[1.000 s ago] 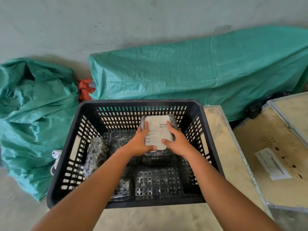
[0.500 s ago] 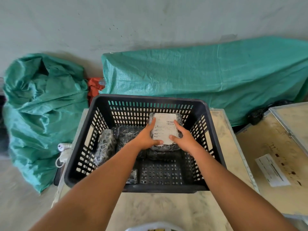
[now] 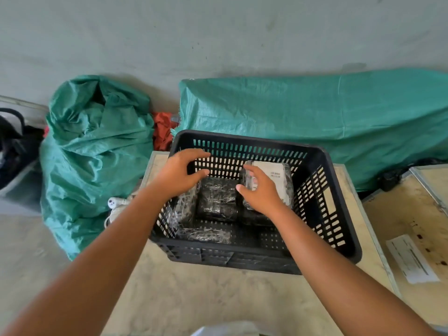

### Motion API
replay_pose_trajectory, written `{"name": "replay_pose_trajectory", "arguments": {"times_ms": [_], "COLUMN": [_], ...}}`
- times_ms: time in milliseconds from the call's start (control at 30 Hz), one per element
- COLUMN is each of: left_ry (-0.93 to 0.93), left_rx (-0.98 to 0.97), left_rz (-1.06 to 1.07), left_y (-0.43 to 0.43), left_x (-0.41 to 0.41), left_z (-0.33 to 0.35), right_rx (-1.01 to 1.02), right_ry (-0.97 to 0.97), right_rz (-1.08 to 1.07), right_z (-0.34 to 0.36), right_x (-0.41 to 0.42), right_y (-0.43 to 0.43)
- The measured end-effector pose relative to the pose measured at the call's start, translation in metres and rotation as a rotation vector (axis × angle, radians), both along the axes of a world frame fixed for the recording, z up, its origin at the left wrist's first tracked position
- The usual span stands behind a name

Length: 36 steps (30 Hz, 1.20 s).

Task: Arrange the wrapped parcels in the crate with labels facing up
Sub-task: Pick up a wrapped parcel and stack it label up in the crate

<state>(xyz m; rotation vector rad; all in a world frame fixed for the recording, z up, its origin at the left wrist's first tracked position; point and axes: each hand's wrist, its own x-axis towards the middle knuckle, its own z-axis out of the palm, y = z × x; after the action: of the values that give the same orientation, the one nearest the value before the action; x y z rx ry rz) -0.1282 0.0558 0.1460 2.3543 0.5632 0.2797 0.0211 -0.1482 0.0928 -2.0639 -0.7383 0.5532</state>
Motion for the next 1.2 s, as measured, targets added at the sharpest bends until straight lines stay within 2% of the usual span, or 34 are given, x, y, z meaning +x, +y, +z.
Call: {"name": "replay_pose_trajectory", "arguments": {"times_ms": [67, 100, 200, 400, 533, 700, 1033, 1200], "left_ry": [0.088, 0.135, 0.224, 0.083, 0.075, 0.057, 0.078, 0.076], "left_rx": [0.120, 0.120, -0.003, -0.227, -0.290, -0.324, -0.377, -0.401], "left_rz": [-0.008, 0.013, 0.072, 0.068, 0.048, -0.036, -0.003, 0.031], "left_y": [0.020, 0.028, 0.044, 0.056, 0.061, 0.058, 0.056, 0.056], "left_x": [-0.016, -0.022, -0.033, -0.037, -0.036, -0.036, -0.035, -0.034], "left_z": [-0.008, -0.015, -0.035, -0.057, -0.061, -0.050, -0.048, -0.046], "right_rx": [-0.048, -0.073, -0.151, -0.482, -0.677, -0.663, -0.564, -0.451], "right_ry": [0.024, 0.017, -0.075, -0.144, -0.249, -0.413, -0.186, -0.293], "right_rz": [0.085, 0.130, 0.287, 0.438, 0.554, 0.559, 0.528, 0.505], "right_z": [-0.009, -0.014, -0.034, -0.086, -0.118, -0.139, -0.126, -0.108], "right_x": [-0.013, -0.017, -0.020, -0.013, -0.013, -0.012, 0.003, 0.008], "right_y": [0.021, 0.031, 0.057, 0.089, 0.088, 0.078, 0.082, 0.083]}}
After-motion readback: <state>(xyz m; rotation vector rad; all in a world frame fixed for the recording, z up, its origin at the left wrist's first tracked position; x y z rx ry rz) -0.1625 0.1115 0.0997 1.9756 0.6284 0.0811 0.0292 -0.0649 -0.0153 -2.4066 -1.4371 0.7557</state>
